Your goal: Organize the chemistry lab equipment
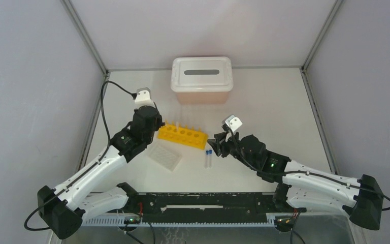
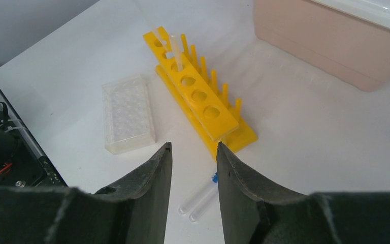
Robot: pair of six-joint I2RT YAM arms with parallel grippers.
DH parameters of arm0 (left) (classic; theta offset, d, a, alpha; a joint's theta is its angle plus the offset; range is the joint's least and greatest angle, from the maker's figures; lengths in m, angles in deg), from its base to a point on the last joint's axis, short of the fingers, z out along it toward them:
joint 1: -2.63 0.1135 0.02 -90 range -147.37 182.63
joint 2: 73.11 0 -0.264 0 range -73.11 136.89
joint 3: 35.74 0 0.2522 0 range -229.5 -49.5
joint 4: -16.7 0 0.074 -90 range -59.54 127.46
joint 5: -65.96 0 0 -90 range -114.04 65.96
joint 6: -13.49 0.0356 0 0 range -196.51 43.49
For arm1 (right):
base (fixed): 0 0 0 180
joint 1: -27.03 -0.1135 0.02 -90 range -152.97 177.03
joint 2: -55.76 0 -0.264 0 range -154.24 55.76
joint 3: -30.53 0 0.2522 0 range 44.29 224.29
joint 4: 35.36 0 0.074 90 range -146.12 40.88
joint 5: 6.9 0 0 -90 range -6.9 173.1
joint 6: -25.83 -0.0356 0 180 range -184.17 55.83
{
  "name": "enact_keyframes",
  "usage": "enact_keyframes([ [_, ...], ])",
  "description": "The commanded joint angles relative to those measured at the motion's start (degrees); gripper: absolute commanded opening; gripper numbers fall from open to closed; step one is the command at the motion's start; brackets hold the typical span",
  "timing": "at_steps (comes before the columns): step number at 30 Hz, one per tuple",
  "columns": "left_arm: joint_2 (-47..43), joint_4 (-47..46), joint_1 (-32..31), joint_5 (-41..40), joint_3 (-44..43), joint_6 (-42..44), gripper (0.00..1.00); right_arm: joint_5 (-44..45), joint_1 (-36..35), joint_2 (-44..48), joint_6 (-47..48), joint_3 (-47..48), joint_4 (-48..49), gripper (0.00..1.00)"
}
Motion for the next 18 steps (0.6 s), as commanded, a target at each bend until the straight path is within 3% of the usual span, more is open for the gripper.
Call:
enact_keyframes([
  [1,0.5,-3.5,0.17,-1.73,1.58,0.57,0.06,-1.05,0.72,0.68,0.12,-0.48,3.34,0.45],
  [18,4.73,-6.34,-3.18,-6.19,2.61,2.26,0.05,-3.29,2.92,1.17,-0.76,-3.35,5.66,0.45],
])
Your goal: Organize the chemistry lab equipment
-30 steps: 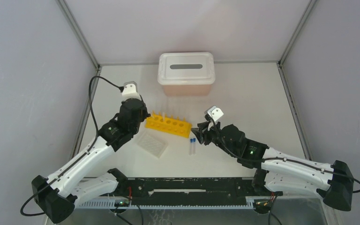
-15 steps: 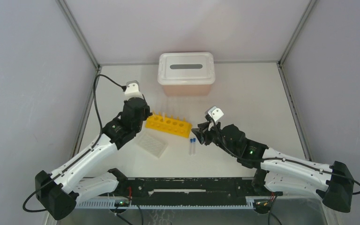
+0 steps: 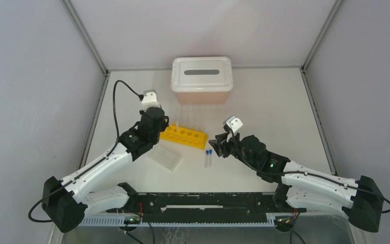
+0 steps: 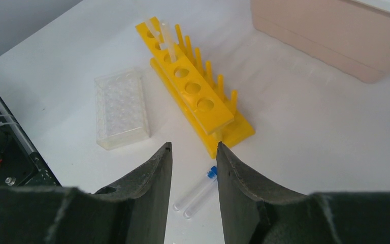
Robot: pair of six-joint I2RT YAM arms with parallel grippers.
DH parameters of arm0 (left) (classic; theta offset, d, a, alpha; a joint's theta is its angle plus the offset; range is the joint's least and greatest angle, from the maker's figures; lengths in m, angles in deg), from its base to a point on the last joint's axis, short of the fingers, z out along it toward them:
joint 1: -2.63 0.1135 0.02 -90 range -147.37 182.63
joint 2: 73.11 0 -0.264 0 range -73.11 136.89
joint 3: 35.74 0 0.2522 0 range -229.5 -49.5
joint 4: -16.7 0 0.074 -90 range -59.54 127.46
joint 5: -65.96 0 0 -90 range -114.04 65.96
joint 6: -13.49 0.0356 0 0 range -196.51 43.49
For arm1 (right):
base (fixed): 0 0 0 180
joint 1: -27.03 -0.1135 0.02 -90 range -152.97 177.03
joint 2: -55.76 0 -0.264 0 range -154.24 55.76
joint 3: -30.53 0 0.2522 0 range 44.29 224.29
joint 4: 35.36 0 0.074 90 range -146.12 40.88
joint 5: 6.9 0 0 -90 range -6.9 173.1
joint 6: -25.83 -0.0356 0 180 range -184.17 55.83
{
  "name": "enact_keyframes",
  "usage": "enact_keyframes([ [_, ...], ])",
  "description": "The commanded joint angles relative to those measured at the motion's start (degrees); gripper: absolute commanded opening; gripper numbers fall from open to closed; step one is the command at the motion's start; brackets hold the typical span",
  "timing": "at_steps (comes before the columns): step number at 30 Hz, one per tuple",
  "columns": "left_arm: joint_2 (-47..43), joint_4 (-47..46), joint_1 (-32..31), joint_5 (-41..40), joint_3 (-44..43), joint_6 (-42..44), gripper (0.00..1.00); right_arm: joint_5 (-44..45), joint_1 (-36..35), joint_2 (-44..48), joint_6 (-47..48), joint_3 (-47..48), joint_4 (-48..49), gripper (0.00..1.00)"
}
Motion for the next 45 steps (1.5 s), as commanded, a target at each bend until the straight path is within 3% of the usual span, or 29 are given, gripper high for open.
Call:
enact_keyframes([
  [1,1.21,-3.45,-2.15,-4.29,0.81,2.25,0.05,-1.2,0.94,1.19,-0.64,-0.77,3.35,0.45],
  [45,11.19,-9.12,-7.1,-9.53,4.83,1.6,0.11,-3.68,3.1,1.17,-1.87,-3.67,5.84,0.45],
])
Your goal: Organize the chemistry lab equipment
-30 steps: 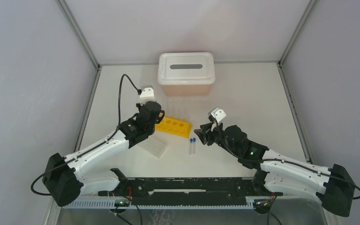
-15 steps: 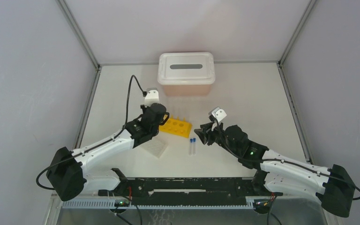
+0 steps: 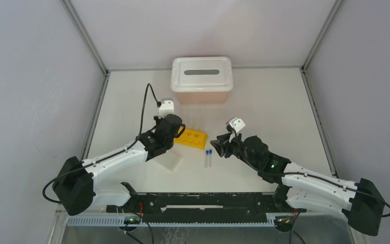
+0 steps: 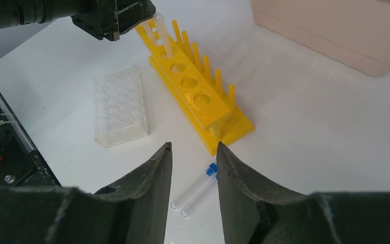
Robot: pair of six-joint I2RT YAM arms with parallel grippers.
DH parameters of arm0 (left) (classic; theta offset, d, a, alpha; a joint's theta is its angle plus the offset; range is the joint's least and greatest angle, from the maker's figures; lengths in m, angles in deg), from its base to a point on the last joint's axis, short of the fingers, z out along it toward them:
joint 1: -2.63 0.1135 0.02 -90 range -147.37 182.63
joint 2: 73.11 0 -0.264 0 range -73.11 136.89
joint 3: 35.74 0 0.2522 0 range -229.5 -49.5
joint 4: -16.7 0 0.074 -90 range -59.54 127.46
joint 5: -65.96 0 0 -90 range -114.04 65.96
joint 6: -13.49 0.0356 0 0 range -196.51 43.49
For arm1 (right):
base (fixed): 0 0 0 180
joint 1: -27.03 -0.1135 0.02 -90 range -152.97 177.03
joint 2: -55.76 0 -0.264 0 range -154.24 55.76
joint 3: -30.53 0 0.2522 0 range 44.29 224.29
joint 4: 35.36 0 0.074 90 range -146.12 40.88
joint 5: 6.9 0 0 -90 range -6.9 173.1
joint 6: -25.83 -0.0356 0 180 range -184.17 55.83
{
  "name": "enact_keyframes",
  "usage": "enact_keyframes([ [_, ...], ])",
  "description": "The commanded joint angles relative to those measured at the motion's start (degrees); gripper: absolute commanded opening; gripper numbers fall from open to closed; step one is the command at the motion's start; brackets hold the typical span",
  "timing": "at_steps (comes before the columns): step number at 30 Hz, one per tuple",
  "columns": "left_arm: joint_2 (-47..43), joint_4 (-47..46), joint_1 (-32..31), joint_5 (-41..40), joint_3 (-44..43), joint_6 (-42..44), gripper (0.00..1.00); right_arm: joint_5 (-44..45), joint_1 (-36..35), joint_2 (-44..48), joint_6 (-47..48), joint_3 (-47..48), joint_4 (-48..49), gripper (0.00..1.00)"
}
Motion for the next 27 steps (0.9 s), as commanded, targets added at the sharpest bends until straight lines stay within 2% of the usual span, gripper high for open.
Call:
enact_keyframes([
  [1,0.52,-2.3,-0.34,-1.86,0.93,-0.2,0.13,-0.26,0.4,-0.03,-0.95,-0.09,3.03,0.45],
  [11,0.75,-2.31,-0.47,-2.18,1.36,-1.07,0.43,-0.61,0.54,-1.03,-1.11,0.0,3.51,0.45],
  [18,-2.62,0.5,-0.56,-3.89,-1.64,-0.87,0.55,-0.49,0.71,-0.57,-0.58,1.38,1.75,0.45],
  [22,-6.97,2.87,-0.67,-4.88,-5.21,0.34,0.57,1.86,-0.13,-0.97,-0.95,3.09,-1.13,0.45],
  [27,-12.0,7.42,-1.05,-4.58,-11.04,1.64,0.62,9.67,-1.57,-6.62,-6.52,8.2,-11.99,0.47],
])
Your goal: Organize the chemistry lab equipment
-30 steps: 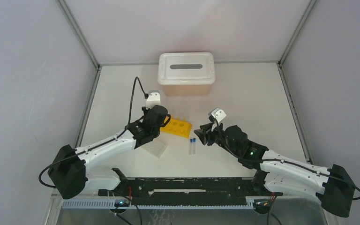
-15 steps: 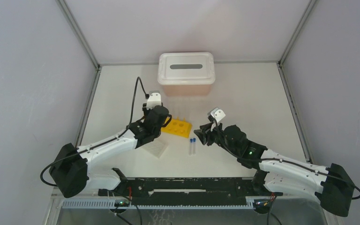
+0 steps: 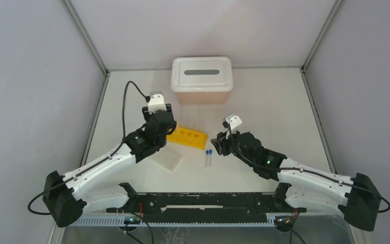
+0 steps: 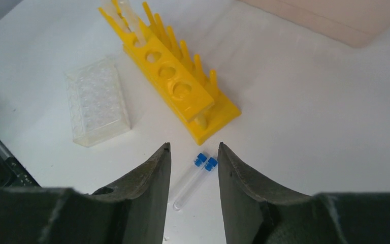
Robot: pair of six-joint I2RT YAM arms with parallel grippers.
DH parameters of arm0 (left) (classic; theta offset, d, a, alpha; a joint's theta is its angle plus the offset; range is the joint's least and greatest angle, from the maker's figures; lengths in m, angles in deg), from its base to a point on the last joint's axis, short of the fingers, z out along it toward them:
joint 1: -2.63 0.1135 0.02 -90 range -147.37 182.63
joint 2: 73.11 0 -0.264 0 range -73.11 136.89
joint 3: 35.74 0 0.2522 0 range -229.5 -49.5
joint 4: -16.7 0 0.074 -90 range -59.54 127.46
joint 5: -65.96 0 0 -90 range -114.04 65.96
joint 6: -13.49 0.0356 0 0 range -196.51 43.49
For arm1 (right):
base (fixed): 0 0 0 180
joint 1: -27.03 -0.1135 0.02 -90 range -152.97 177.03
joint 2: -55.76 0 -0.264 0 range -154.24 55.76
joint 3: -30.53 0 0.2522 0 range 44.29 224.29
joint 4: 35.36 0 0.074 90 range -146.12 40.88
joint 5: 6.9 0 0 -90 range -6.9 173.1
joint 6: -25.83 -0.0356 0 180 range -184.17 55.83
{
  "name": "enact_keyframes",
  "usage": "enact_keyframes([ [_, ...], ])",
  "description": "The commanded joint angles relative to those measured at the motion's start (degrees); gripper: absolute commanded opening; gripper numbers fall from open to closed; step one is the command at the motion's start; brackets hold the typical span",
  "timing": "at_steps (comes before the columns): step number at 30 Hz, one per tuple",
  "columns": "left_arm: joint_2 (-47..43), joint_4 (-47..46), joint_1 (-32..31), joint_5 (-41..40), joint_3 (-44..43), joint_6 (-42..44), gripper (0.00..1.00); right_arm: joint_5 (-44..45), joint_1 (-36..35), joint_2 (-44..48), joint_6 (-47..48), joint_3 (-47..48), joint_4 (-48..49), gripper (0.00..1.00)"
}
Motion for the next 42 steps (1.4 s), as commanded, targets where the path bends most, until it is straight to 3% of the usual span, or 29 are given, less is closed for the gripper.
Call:
enact_keyframes([
  [1,-5.74,3.31,-0.82,-1.42,-8.59,1.2,0.62,7.96,-1.54,-5.34,-6.5,6.57,-9.31,0.47],
  [10,-12.66,9.67,-4.96,3.69,-8.82,-3.02,0.66,11.34,-5.28,-16.06,-20.24,9.8,-18.15,0.49],
  [18,-16.79,10.54,-9.05,4.9,-6.59,-4.95,0.66,10.5,-7.42,-25.66,-25.99,12.78,-19.85,0.49],
  [42,-20.81,9.98,-10.76,4.35,-0.51,-6.67,0.67,9.33,-4.55,-36.79,-27.47,15.24,-17.54,0.47],
])
